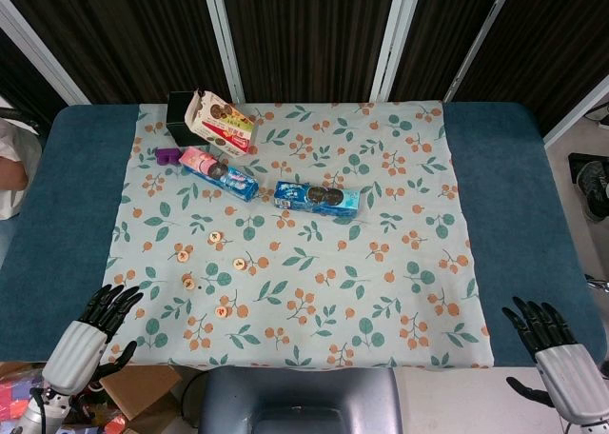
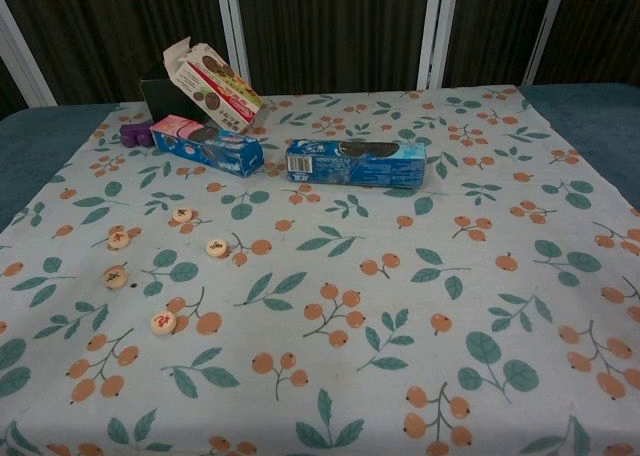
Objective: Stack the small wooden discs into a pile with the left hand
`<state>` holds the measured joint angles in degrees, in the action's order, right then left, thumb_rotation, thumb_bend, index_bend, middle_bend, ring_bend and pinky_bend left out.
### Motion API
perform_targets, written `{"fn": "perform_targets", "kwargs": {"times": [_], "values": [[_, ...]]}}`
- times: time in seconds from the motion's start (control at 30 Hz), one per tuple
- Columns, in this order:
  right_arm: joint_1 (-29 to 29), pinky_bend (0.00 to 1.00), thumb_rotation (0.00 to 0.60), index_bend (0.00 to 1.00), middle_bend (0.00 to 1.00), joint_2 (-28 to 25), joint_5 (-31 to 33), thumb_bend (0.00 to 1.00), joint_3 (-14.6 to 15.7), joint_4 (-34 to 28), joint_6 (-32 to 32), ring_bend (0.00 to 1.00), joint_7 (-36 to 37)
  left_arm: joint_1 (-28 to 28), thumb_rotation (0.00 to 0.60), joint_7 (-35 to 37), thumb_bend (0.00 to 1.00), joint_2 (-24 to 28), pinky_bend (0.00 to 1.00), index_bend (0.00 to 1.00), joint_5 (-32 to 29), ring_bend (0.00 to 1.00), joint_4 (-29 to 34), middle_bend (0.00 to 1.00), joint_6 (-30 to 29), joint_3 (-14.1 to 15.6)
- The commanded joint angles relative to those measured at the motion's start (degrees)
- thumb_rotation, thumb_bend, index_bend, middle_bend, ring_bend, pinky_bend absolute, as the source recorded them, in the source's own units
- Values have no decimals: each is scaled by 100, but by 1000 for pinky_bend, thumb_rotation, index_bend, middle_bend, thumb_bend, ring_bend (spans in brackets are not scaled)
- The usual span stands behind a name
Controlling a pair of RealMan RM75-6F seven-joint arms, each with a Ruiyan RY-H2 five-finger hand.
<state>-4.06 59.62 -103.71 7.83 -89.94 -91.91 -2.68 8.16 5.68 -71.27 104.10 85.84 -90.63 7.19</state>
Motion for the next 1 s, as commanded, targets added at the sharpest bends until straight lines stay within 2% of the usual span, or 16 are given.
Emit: {"fn": "perform_targets", "kwargs": {"times": [0.03,0.1,0.13,0.17,0.2,0.23,0.27,0.3,0.33,0.37,0.4,0.57,0.67,1.0], "values": [[4,0,600,0,0,4,-3,142,2,-3,13,0,-12,-8,600,-1,434,4,0,37,22,0,17,52,28,37],[9,0,600,0,0,8,-12,142,0,-10,14,0,-13,4,600,-12,435,16,3,37,49,0,68,54,151,118],[10,0,600,0,0,10,-13,142,-2,-9,14,0,-20,19,600,-8,434,8,39,38,72,9,95,64,205,149],[12,0,600,0,0,9,-17,142,2,-10,21,0,-21,15,600,-19,432,-53,164,44,60,62,122,104,233,148],[14,0,600,0,0,11,-15,142,1,-12,27,0,-26,-2,600,-42,431,-158,380,58,40,180,125,205,211,112],[18,0,600,0,0,14,-13,142,1,-12,38,0,-34,-25,600,-71,431,-324,607,79,19,342,76,346,137,37],[25,0,600,0,0,14,-8,142,3,-13,61,0,-43,-61,600,-56,431,-604,797,107,-55,536,-33,529,70,-64],[32,0,600,0,0,14,-2,142,-1,-16,76,0,-55,-91,600,-21,433,-824,942,161,-158,762,-106,755,53,-135],[38,0,600,0,0,16,8,142,-8,-18,87,0,-71,-115,600,14,436,-1033,988,206,-268,874,-177,869,54,-204],[45,0,600,0,0,19,27,142,-17,-23,106,0,-82,-107,600,25,440,-1277,1000,266,-379,972,-306,972,126,-267],[50,0,600,0,0,18,40,142,-22,-31,119,0,-83,-80,600,-29,444,-1401,1000,311,-443,1000,-401,1000,237,-286],[69,0,600,0,0,9,67,142,-28,-57,157,0,-70,183,600,-393,444,-1709,1000,325,-957,1000,-306,1000,1192,-347],[72,0,600,0,0,7,71,142,-25,-61,168,0,-71,287,600,-598,441,-1925,1000,322,-1201,1000,-273,1000,1494,-448],[74,0,600,0,0,-14,82,142,-25,-60,161,0,-24,487,600,-1128,431,-2618,1000,330,-1754,1000,-569,1000,1898,-756]]}}
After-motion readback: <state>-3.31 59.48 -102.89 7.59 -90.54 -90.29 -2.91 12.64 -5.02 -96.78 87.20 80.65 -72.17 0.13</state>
